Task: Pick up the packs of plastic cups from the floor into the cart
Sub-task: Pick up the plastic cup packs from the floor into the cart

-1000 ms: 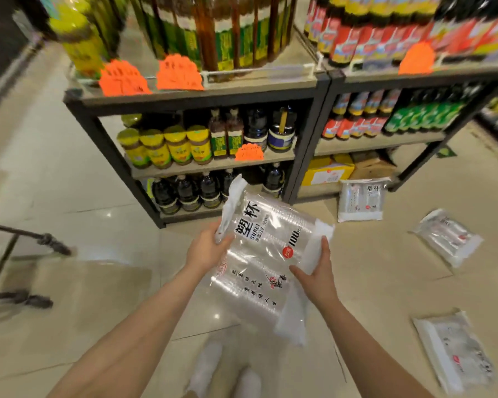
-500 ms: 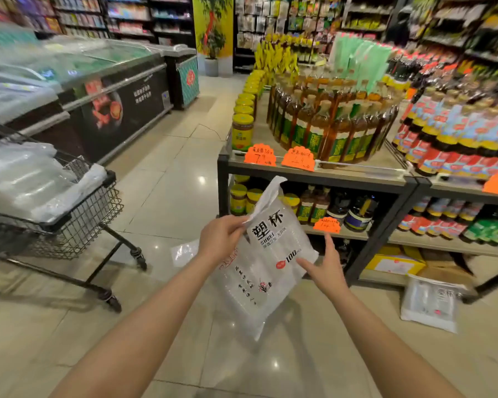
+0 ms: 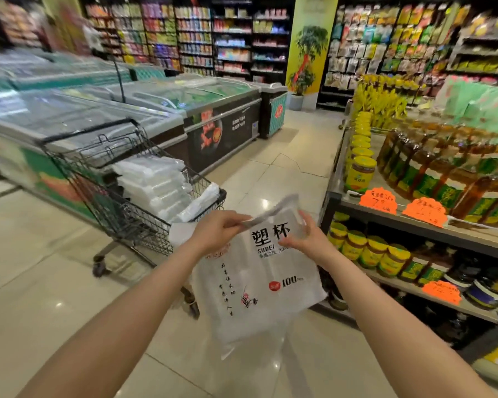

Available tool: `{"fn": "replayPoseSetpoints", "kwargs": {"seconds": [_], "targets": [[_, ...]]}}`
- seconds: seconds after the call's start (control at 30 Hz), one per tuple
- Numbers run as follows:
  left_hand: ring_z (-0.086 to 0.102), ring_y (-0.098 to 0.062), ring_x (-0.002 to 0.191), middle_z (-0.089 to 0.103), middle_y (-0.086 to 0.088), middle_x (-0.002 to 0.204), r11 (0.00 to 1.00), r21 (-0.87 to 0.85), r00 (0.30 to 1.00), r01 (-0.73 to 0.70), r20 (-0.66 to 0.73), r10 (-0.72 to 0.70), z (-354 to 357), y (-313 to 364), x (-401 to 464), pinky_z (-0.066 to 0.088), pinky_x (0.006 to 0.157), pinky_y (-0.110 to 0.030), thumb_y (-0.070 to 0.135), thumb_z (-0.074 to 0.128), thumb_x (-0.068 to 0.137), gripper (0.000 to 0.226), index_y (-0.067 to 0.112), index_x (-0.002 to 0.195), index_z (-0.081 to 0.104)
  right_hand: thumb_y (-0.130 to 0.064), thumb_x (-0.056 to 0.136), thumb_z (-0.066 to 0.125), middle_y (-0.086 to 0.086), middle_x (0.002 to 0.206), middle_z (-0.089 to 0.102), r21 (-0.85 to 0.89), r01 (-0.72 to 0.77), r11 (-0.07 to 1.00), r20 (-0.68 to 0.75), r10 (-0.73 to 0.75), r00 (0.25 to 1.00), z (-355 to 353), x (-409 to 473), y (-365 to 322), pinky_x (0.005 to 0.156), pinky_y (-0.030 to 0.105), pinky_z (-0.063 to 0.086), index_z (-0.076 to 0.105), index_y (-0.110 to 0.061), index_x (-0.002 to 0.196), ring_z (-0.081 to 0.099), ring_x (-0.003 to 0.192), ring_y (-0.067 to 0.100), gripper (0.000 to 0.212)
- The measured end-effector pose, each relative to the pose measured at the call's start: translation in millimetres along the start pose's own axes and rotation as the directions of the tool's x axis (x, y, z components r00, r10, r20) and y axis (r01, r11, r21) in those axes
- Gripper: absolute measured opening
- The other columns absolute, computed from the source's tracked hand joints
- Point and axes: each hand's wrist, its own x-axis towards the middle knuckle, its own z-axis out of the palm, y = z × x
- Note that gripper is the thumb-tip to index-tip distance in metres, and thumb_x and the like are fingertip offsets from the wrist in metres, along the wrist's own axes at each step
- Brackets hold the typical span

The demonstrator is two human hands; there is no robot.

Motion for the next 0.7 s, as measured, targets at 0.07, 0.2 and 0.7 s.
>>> {"fn": "replayPoseSetpoints", "kwargs": {"seconds": [0.07,0.2,0.7], "targets": [[0.061,-0.005,0.095,0.069,0.017,0.105,0.999,0.017,0.998,0.051,-0.022,-0.051,-18,-25,-2,0.052,0.081,-0.034,0.049,0.059,0.086,0.03,0.039,0.114,0.066,-0.037,0.065,0.085,-0.005,0.125,0.055,-0.004,0.003,1.0,0.068,-0.003,0.998,22,18,-11,0.094,0.038,0.049,0.023,-0.03,0.145,0.058,0.11,0.014,0.102],[0.063,-0.009,0.088,0.07,0.014,0.1,0.985,-0.009,0.983,0.171,-0.062,-0.172,-46,-71,2,0.053,0.08,-0.035,0.043,0.065,0.084,0.028,0.035,0.111,0.068,-0.03,0.07,0.083,0.002,0.106,0.068,0.037,-0.007,0.999,0.129,0.003,0.992,64,59,-30,0.069,0.025,0.052,0.045,-0.023,0.125,0.067,0.087,0.012,0.067],[0.041,-0.028,0.132,0.037,-0.015,0.149,0.699,-0.37,0.746,0.612,-0.025,-0.666,-73,-266,133,0.035,0.106,-0.037,0.038,0.065,0.086,0.086,0.011,0.151,0.014,-0.038,0.065,0.085,0.011,0.114,0.064,0.315,-0.122,0.941,0.1,0.095,0.99,119,320,-65,0.082,0.041,0.055,0.045,-0.021,0.126,0.067,0.094,0.026,0.075]]}}
